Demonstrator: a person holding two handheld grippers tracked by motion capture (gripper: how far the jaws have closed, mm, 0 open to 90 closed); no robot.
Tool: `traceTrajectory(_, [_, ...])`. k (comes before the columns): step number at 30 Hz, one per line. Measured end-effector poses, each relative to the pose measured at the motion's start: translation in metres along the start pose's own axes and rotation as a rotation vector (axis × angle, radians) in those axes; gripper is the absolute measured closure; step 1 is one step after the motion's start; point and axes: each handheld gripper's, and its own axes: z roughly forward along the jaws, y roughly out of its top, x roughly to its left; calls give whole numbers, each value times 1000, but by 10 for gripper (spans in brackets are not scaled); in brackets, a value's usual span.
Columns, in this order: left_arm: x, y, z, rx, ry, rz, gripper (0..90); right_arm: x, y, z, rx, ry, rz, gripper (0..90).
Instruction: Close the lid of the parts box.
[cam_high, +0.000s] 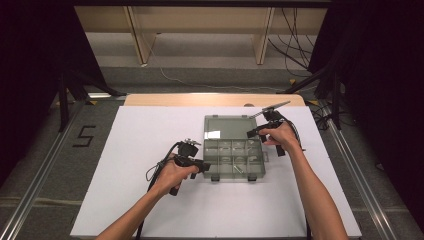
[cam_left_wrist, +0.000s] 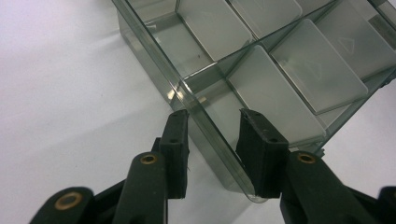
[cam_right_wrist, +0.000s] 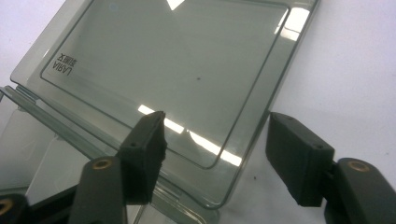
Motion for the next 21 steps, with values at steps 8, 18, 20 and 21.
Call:
traceTrajectory(8, [0, 0, 1, -7, -2, 6, 628, 1, 0, 3, 15, 6, 23, 410])
traceTrajectory(18, [0, 0, 0, -2, 7, 32, 626, -4, -3, -2, -8, 35, 34, 510])
traceTrajectory(20, [0, 1, 0, 4, 6, 34, 627, -6, -4, -5, -27, 55, 49, 560])
traceTrajectory(21, [-1, 1, 0, 7, 10, 34, 627, -6, -5, -7, -31, 59, 77, 586])
